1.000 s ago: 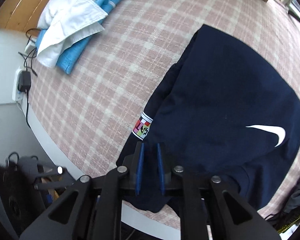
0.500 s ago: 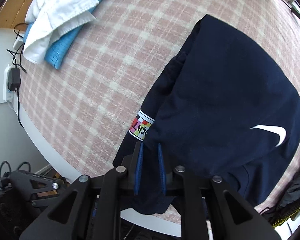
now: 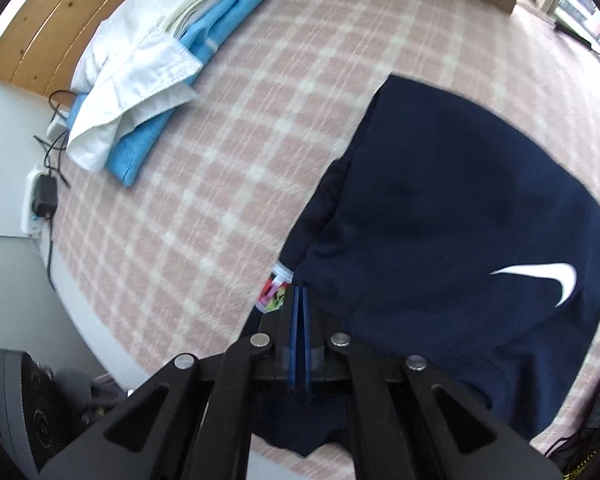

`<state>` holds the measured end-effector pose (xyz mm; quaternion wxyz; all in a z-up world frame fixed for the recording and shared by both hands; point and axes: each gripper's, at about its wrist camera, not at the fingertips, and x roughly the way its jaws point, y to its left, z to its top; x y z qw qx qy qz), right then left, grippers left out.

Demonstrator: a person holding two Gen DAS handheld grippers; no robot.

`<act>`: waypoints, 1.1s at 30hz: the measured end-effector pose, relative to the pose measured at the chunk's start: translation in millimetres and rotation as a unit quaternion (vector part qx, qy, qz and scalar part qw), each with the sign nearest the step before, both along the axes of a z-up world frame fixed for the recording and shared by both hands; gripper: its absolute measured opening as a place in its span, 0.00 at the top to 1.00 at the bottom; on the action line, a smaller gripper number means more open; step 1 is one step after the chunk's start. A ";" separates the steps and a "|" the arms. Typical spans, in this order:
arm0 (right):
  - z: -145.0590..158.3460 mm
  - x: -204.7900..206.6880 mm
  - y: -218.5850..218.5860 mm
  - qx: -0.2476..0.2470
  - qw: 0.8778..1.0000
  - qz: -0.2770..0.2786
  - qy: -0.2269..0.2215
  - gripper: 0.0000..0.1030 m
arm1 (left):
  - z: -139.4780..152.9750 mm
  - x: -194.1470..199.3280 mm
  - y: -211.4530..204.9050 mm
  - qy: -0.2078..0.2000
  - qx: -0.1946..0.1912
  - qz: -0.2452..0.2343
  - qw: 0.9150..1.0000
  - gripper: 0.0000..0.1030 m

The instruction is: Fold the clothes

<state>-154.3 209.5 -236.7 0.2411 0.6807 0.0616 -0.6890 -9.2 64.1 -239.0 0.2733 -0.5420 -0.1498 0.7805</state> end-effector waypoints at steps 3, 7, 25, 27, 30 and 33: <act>-1.9 0.6 0.6 -0.006 1.000 0.003 -0.016 0.98 | 3.5 2.4 1.8 0.018 -0.039 -0.004 0.999 1.00; -2.8 2.8 -0.5 0.002 1.000 0.012 -0.018 0.98 | 6.9 -13.9 -5.8 0.031 -0.103 0.004 0.994 0.84; 32.4 107.9 276.7 -0.093 0.956 -0.274 0.043 0.45 | 20.9 -22.0 -8.6 0.029 -0.110 -0.044 0.993 0.84; 21.1 113.0 275.7 -0.119 0.952 -0.282 0.032 0.45 | 25.7 -19.0 13.9 0.043 -0.113 -0.075 0.990 0.76; 6.3 114.7 274.1 -0.156 0.940 -0.302 0.034 0.45 | 24.1 -24.4 44.6 0.046 -0.133 -0.117 0.983 0.76; 7.5 114.7 260.0 -0.133 0.953 -0.263 0.062 0.45 | 17.4 -31.4 52.2 0.030 -0.144 -0.129 0.981 0.76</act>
